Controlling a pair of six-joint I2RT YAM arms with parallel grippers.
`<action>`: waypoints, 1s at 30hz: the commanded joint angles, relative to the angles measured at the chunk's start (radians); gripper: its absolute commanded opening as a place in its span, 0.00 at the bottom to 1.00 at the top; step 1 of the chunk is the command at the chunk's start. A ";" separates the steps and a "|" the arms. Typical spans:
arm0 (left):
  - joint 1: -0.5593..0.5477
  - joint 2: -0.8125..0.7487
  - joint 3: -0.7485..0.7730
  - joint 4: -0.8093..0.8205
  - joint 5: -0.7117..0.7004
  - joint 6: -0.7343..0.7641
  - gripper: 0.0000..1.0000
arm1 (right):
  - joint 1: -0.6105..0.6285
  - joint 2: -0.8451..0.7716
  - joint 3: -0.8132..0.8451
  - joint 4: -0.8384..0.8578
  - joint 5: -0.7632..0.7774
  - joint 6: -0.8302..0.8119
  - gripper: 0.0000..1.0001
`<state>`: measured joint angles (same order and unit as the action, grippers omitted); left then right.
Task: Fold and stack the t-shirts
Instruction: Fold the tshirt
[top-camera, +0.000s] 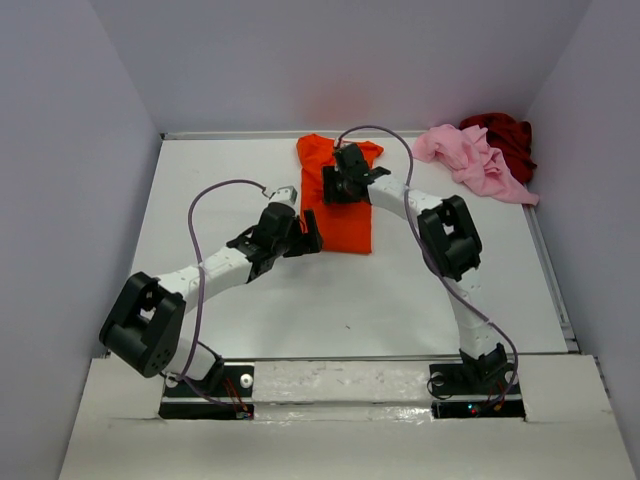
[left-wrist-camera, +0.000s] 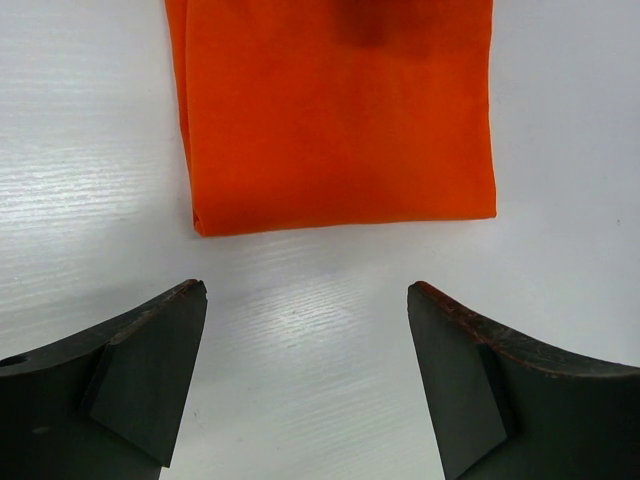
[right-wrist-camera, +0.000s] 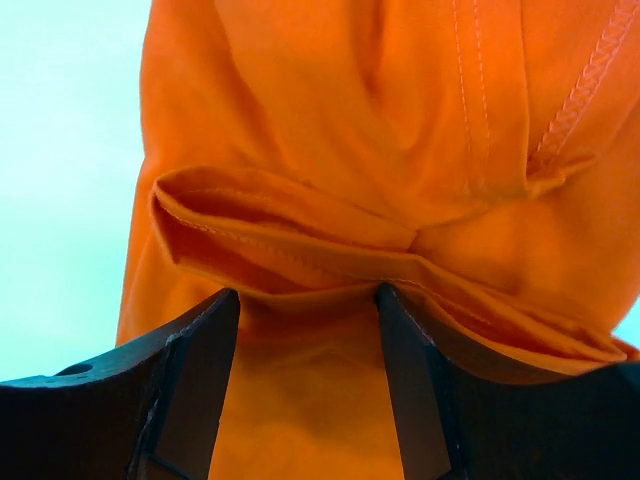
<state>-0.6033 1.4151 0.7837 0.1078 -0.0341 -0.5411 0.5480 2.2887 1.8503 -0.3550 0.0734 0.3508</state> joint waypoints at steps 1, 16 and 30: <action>-0.012 -0.044 -0.023 0.046 0.010 -0.010 0.91 | -0.025 0.064 0.088 -0.004 -0.007 -0.015 0.63; -0.047 -0.041 -0.044 0.062 -0.024 -0.028 0.91 | -0.043 0.028 0.127 -0.016 -0.020 -0.050 0.63; -0.003 0.084 0.020 0.062 -0.107 -0.034 0.92 | -0.043 -0.532 -0.526 0.174 -0.020 0.071 0.63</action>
<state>-0.6346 1.5032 0.7650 0.1387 -0.1005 -0.5629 0.5110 1.8431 1.5066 -0.2924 0.0559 0.3538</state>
